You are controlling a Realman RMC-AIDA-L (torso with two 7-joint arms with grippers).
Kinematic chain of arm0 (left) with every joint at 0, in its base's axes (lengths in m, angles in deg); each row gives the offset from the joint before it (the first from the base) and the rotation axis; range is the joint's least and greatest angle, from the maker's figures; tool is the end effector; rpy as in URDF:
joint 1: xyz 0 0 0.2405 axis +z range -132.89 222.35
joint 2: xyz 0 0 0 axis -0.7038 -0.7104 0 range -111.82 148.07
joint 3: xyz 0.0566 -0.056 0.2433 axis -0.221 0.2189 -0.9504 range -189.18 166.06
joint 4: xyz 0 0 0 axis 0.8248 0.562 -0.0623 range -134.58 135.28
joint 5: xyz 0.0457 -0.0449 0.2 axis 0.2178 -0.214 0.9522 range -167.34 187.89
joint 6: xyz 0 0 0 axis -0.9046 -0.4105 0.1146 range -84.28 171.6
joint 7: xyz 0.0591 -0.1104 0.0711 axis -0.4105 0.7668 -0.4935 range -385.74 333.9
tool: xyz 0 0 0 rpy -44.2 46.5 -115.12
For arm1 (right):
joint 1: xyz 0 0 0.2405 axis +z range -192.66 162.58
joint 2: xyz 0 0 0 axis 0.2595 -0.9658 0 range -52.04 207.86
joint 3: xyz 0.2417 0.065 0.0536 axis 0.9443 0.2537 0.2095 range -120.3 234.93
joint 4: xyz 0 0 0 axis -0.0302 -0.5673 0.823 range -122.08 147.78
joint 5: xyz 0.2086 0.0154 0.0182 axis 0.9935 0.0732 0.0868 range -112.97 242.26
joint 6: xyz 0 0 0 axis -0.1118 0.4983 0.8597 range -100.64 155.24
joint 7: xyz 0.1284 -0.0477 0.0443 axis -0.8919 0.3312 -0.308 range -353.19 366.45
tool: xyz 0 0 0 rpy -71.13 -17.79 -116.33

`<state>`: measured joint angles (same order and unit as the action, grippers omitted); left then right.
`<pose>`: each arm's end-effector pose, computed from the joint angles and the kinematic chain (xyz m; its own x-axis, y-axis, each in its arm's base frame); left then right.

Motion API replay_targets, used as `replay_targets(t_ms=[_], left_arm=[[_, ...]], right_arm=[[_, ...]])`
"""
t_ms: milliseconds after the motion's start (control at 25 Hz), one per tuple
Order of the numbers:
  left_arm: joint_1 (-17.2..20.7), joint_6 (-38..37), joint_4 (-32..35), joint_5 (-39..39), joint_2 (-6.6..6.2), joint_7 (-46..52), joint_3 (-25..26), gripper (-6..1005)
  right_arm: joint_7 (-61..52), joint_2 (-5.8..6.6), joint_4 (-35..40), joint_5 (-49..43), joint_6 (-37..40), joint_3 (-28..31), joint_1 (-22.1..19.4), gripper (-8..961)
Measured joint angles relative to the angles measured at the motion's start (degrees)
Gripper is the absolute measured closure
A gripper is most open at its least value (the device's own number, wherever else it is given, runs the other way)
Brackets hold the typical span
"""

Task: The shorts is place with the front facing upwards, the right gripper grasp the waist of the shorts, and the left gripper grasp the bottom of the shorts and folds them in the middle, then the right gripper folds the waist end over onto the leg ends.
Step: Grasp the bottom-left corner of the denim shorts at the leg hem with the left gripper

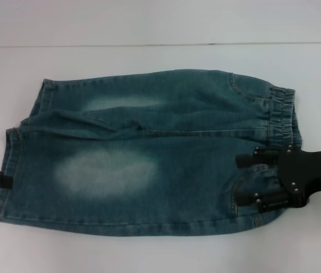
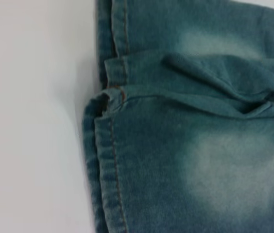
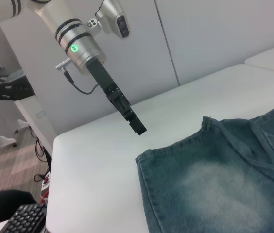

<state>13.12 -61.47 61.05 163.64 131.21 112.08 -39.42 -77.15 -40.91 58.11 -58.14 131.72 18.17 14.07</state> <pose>-0.3175 0.3093 0.1105 0.2014 0.9646 0.1701 0.9611 -0.1611 -0.2241 0.2567 0.2980 0.0152 0.8403 -0.3683 -0.3977 -0.3832 -0.9226 0.0447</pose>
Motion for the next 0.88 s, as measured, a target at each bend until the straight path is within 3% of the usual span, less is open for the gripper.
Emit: replay_targets(t_ms=[880], left_arm=[[-0.21, 5.73, -4.40, 4.44, 0.99, 0.42, -3.15, 221]], right_arm=[[0.01, 0.00, 0.00, 0.00, -1.24, -0.93, 1.41, 37]])
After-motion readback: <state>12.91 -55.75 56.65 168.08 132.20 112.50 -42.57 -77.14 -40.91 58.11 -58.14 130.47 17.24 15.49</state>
